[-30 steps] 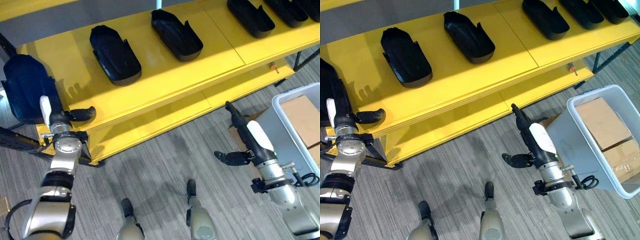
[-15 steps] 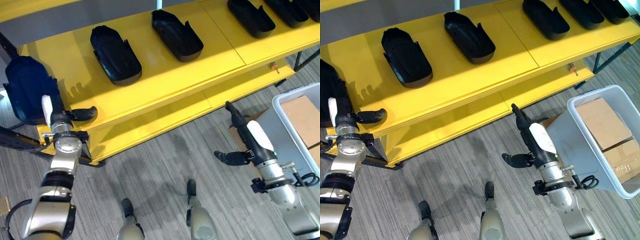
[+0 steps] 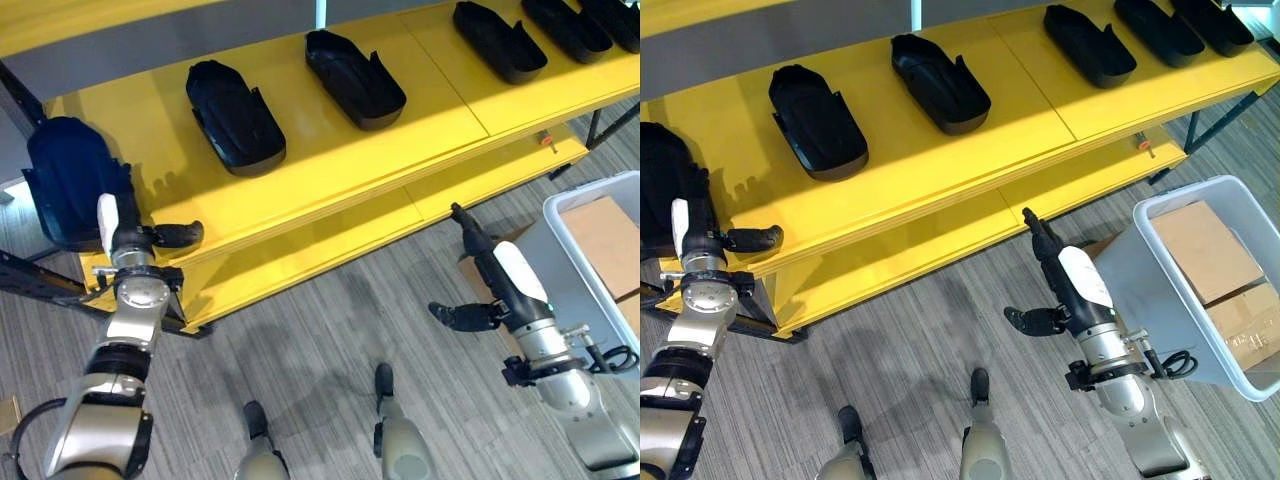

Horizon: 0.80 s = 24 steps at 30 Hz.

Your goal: Move parts from the plastic box to the shelf.

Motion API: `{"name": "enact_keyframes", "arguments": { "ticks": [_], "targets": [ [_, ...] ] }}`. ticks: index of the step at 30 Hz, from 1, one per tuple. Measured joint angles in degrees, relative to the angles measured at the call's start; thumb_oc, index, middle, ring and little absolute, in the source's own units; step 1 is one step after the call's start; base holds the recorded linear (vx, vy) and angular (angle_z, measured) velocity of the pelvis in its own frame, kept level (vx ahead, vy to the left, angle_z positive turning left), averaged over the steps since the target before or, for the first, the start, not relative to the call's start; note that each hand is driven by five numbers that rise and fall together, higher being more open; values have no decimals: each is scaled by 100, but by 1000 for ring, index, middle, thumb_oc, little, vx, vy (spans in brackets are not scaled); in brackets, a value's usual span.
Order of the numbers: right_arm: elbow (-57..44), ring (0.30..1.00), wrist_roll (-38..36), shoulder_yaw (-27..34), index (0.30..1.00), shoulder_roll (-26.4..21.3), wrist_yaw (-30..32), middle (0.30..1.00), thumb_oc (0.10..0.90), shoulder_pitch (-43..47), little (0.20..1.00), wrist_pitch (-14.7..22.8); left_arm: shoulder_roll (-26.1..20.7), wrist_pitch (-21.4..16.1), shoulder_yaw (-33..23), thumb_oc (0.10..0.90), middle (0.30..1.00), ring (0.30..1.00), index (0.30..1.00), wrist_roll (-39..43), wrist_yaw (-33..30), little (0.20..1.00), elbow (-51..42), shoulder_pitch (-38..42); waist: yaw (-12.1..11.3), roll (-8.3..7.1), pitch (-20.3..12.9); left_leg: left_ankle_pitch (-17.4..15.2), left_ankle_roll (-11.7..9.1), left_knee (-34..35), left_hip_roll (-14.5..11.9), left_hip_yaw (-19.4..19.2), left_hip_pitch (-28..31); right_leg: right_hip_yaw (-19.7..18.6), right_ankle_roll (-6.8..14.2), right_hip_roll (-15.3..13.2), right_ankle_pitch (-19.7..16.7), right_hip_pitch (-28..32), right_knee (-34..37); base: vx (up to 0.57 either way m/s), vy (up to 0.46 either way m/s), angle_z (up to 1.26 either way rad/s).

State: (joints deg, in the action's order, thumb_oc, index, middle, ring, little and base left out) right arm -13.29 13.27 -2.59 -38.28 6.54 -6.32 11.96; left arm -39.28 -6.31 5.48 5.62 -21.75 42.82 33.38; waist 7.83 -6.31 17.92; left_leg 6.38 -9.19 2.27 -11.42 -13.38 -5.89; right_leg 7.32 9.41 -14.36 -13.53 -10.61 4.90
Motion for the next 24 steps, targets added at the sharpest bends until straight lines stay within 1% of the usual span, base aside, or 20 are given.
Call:
{"name": "enact_keyframes", "arguments": {
  "ticks": [2,5,15,17,19,24],
  "targets": [
    [0,1000,0,0,1000,1,-2,1000,900,-1,1000,0,0,0,109,900,1000,1000,1000,-86,20,1000,-71,-28,-3,0,0,1,1,0,0,0,0,-1,-2,0,-2,0,0,0,0,0],
    [0,1000,0,0,1000,1,-8,1000,900,-6,1000,0,0,-3,114,900,1000,1000,1000,-201,120,1000,-76,-37,3,-1,-1,3,2,0,1,-7,6,-6,-4,0,-7,0,0,0,0,0],
    [1,1000,0,3,1000,7,-54,1000,900,-44,1000,0,41,-5,74,900,1000,1000,1000,-140,119,1000,-77,-62,2,-3,-38,4,3,0,1,-8,7,-11,-5,1,-9,0,0,0,0,0],
    [4,1000,0,4,1000,8,-54,1000,900,-45,1000,-2,205,-10,-100,900,1000,1000,1000,93,108,1000,-77,-61,1,-3,-97,3,4,1,1,-8,8,-11,-4,1,-9,0,0,0,0,0],
    [4,1000,0,7,1000,8,-53,1000,900,-41,1000,-2,229,-13,-113,900,1000,1000,1000,178,108,1000,-76,-60,2,-8,-119,3,4,1,2,-9,9,-12,-5,0,-9,0,0,0,0,0],
    [4,1000,0,6,1000,11,-53,1000,900,-47,1000,-4,237,-42,-146,900,1000,1000,1000,747,78,1000,-117,-42,2,-8,-124,5,4,0,3,-11,12,-18,-9,0,-12,1,0,0,0,0]
  ]
}}
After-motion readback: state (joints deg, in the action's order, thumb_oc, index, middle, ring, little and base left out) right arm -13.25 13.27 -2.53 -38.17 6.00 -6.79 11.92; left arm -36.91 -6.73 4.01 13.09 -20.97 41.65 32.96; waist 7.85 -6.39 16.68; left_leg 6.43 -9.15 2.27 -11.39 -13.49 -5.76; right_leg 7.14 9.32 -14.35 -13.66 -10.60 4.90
